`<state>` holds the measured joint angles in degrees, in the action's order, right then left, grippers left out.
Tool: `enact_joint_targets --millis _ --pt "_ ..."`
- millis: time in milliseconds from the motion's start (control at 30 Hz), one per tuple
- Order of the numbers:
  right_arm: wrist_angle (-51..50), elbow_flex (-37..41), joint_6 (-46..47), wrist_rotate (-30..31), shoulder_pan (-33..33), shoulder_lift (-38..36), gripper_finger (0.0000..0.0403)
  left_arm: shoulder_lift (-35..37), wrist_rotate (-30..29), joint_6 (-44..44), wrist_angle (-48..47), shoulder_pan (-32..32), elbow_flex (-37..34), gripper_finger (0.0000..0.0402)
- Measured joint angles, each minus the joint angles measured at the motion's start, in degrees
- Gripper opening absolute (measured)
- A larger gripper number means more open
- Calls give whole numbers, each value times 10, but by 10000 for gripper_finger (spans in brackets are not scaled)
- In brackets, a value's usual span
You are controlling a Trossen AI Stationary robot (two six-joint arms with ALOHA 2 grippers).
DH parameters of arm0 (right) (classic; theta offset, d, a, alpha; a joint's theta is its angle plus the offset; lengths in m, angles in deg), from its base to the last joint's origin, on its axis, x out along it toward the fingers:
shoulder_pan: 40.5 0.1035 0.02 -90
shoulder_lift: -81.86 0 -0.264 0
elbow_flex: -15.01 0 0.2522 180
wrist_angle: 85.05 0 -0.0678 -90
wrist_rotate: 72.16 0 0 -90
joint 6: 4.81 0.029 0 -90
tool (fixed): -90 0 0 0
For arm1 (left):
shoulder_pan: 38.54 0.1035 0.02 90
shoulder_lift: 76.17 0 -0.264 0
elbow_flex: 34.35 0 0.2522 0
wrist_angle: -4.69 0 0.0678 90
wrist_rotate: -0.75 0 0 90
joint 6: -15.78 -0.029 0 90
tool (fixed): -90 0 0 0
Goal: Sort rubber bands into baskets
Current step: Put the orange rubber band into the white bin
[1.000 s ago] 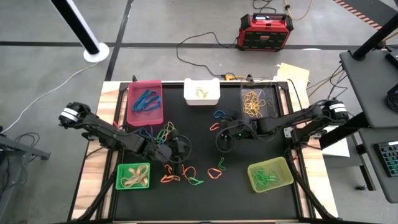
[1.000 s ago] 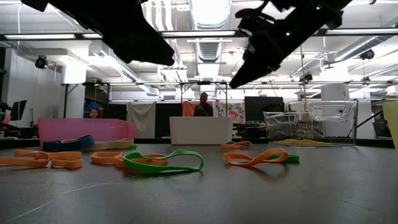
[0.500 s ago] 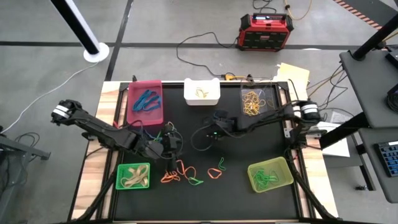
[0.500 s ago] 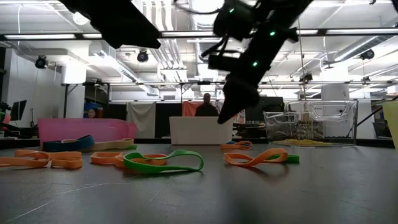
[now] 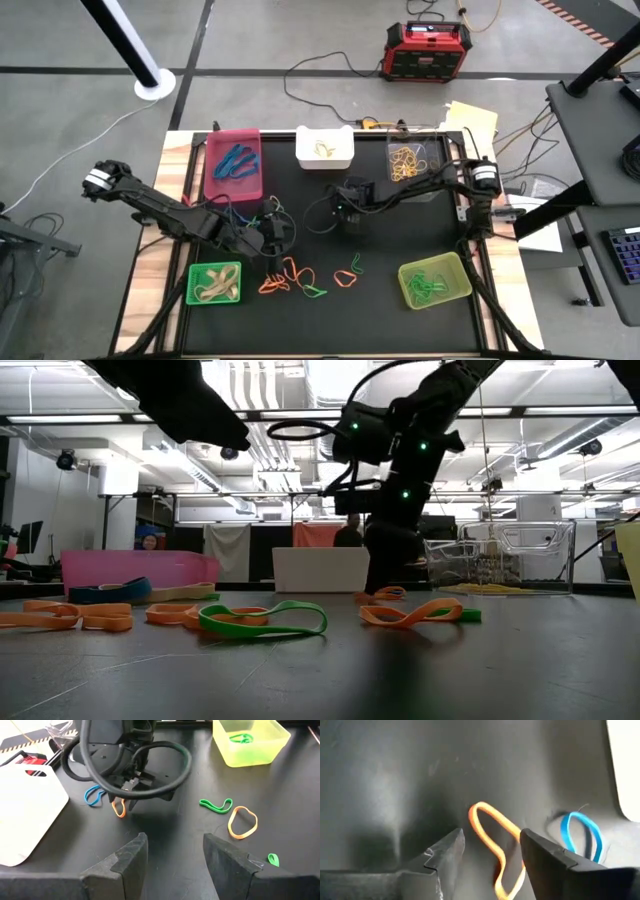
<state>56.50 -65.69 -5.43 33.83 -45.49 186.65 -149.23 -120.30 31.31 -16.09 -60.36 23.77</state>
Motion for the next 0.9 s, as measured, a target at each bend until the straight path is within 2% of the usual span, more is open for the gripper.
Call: enact_joint_targets --millis 267,500,700,900 --pt "44 19 0 -22 -13 8 115 0 -1 0 1 0 -1 176" --pt "60 29 -9 -36 -15 9 20 0 -1 0 2 0 -1 176" --pt "86 36 -19 -43 -5 -11 9 0 -1 4 2 0 -1 176" --pt "237 78 -16 -92 16 -28 9 0 -1 20 5 0 -1 176"
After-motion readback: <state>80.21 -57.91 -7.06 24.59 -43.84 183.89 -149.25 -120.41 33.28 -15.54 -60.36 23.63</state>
